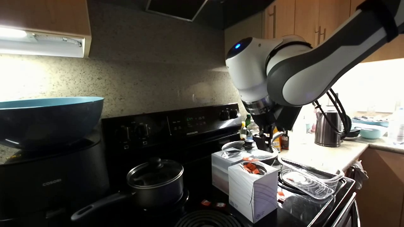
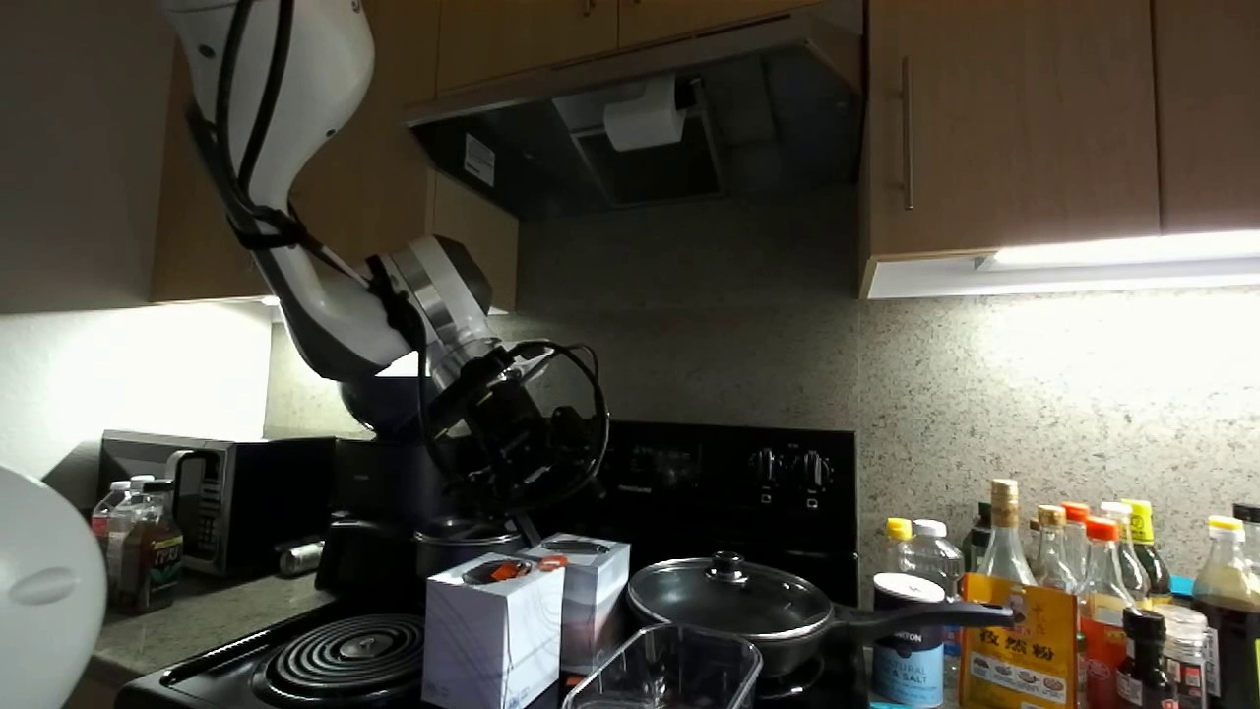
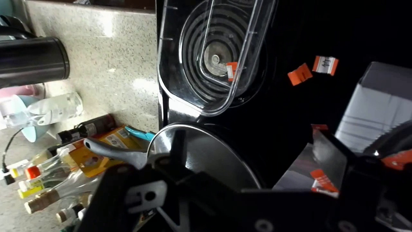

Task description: Pour the contents of the bowl into the box

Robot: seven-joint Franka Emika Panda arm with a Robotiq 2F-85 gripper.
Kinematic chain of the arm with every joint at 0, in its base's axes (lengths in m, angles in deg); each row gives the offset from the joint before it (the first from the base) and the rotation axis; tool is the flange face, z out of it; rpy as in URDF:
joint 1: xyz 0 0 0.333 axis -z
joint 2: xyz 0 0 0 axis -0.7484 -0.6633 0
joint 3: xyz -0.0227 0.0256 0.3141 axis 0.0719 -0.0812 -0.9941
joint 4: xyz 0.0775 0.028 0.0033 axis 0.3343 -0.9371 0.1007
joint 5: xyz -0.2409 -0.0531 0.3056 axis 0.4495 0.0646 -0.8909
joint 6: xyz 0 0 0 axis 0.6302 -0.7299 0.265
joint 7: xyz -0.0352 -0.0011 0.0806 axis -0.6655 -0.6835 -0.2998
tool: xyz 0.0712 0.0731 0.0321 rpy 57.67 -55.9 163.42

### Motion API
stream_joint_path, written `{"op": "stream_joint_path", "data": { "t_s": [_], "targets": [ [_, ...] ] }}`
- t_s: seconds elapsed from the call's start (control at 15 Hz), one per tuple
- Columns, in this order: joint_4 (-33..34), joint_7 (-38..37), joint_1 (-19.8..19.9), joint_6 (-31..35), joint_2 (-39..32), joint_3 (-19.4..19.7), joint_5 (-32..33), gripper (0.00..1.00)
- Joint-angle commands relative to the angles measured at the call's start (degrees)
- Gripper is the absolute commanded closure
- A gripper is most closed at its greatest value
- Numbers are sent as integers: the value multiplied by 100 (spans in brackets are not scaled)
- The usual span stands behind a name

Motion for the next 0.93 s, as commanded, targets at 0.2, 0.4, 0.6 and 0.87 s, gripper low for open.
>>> {"op": "stream_joint_path", "data": {
  "t_s": [0.2,0.4,0.6,0.87],
  "targets": [
    [416,1001,-49,-5,-620,-60,-709,0],
    [603,1091,-108,-81,-813,-146,-687,0],
    [757,1142,-176,-129,-987,-178,-683,0],
    [916,1414,-131,5,-1236,-80,-844,0]
  ]
}}
